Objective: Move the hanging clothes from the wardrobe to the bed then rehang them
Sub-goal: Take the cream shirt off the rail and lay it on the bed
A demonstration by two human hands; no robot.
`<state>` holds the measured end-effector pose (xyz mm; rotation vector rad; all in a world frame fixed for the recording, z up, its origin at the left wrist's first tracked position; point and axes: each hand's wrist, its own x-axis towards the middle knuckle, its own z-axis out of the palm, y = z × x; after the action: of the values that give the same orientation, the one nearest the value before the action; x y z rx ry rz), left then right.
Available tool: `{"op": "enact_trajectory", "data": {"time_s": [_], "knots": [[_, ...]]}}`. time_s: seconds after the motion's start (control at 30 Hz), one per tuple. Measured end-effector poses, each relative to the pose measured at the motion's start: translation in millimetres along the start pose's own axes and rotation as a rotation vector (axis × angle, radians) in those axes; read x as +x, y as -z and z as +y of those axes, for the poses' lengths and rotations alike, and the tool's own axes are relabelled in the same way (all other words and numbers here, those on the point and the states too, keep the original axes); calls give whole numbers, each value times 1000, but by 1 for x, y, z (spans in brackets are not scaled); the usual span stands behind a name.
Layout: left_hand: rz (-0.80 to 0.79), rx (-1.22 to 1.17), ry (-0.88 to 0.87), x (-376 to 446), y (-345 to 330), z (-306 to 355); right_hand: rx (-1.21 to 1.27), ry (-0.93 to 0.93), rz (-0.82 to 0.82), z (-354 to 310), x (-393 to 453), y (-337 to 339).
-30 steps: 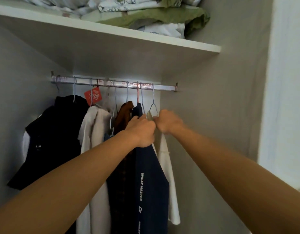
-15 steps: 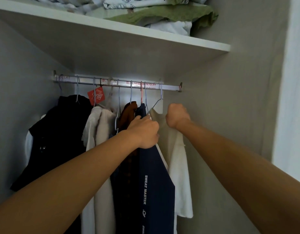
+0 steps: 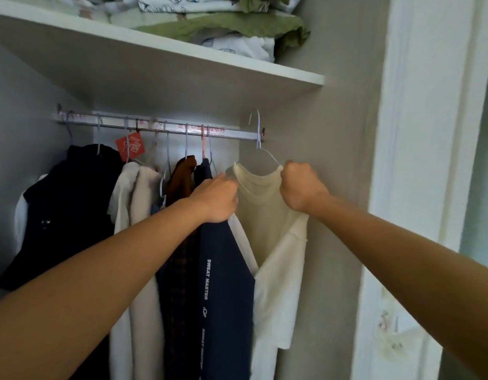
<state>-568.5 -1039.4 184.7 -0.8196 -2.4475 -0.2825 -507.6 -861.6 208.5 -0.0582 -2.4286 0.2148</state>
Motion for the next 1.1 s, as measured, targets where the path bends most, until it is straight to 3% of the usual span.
{"op": "enact_trajectory", "data": {"time_s": [0.17, 0.37, 0.53, 0.7, 0.83, 1.1], "knots": [[-114, 99, 59, -2, -15, 20, -14, 27, 12, 29, -44, 19], [-77, 112, 71, -15, -33, 47, -41, 66, -19, 63, -101, 50], [-115, -62, 90, -33, -34, 73, 12, 74, -46, 94, -150, 83], [-179, -475, 26, -52, -40, 95, 36, 83, -23, 123, -204, 109], [-138, -536, -22, -53, -49, 111, 6, 21, -24, 137, -245, 121], [-201, -681, -295, -67, -64, 164, -117, -255, -24, 138, -332, 154]]}}
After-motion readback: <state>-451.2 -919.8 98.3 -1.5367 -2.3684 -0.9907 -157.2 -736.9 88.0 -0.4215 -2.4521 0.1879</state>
